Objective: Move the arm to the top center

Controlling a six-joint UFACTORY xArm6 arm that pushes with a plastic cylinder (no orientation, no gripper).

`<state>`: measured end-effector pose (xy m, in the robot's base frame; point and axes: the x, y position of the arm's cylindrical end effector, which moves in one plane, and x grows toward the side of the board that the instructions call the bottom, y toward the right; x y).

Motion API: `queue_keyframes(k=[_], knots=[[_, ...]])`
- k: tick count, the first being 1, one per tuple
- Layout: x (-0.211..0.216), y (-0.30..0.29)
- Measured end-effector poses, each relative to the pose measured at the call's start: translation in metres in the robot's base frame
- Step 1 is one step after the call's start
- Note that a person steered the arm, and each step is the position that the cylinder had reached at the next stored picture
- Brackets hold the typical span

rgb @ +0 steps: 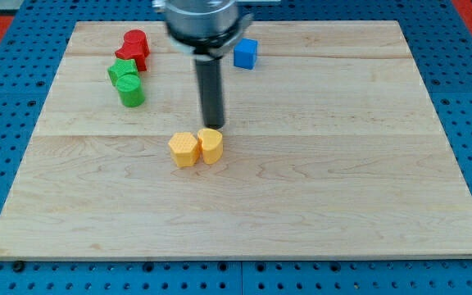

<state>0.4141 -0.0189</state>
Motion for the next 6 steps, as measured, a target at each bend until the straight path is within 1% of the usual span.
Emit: queue_keyframes(k=[1,2,3,4,5,6], knots=[[-0.024,0.010],[-0.049,0.006],[-0.089,-0.001],[-0.122,-0.015],[-0.134,-0.051],[-0.173,-0.062]])
